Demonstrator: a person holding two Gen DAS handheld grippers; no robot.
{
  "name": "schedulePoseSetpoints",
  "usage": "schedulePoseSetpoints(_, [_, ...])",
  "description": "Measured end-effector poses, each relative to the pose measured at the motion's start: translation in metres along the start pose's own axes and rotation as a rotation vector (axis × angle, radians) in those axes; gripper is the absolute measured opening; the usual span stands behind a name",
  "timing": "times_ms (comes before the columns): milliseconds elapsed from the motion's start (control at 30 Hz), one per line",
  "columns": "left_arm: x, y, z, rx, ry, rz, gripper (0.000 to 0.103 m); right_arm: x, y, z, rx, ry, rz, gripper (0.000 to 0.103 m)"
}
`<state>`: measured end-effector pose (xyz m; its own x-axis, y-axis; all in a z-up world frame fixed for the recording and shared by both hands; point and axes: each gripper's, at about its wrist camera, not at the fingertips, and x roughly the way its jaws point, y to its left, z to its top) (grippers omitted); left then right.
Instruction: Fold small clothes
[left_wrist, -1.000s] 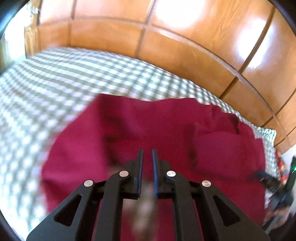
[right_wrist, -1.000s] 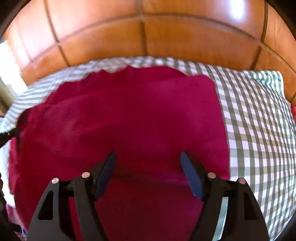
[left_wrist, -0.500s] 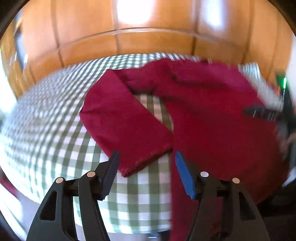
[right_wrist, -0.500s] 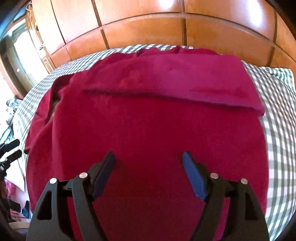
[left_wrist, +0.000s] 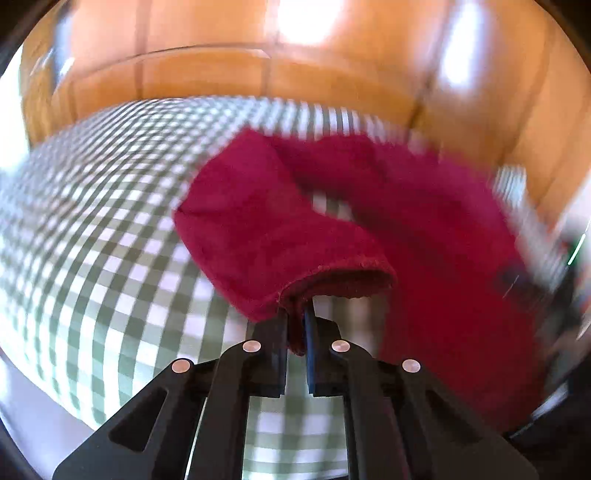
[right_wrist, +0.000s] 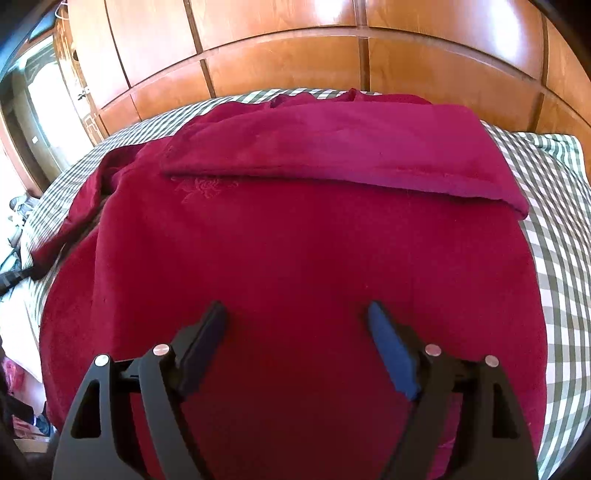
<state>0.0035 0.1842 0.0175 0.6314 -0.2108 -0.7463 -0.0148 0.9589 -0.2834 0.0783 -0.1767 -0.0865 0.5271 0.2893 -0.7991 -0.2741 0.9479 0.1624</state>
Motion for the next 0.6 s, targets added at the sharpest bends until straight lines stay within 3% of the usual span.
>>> schedulePoseSetpoints(67, [-0.026, 0.013, 0.016, -0.125, -0.086, -0.119, 0.006, -0.001, 0.0, 0.001, 0.004, 0.008, -0.003, 0.079])
schedulePoseSetpoints(133, [-0.051, 0.025, 0.031, -0.225, -0.175, -0.227, 0.006, -0.005, 0.002, 0.005, 0.011, 0.018, -0.009, 0.072])
schedulePoseSetpoints(200, [-0.069, 0.03, 0.048, -0.277, -0.238, -0.297, 0.006, -0.014, 0.005, 0.011, 0.029, 0.013, 0.032, 0.062])
schedulePoseSetpoints(300, [-0.08, 0.029, 0.07, -0.327, -0.278, -0.386, 0.006, -0.026, 0.016, 0.023, 0.021, -0.01, 0.099, 0.062])
schedulePoseSetpoints(433, [-0.077, -0.008, 0.099, -0.261, -0.286, -0.41, 0.006, -0.041, 0.042, 0.056, 0.044, -0.01, 0.344, 0.062])
schedulePoseSetpoints(600, [-0.053, -0.064, 0.118, -0.16, -0.256, -0.46, 0.006, -0.066, 0.073, 0.114, 0.106, -0.038, 0.674, 0.086])
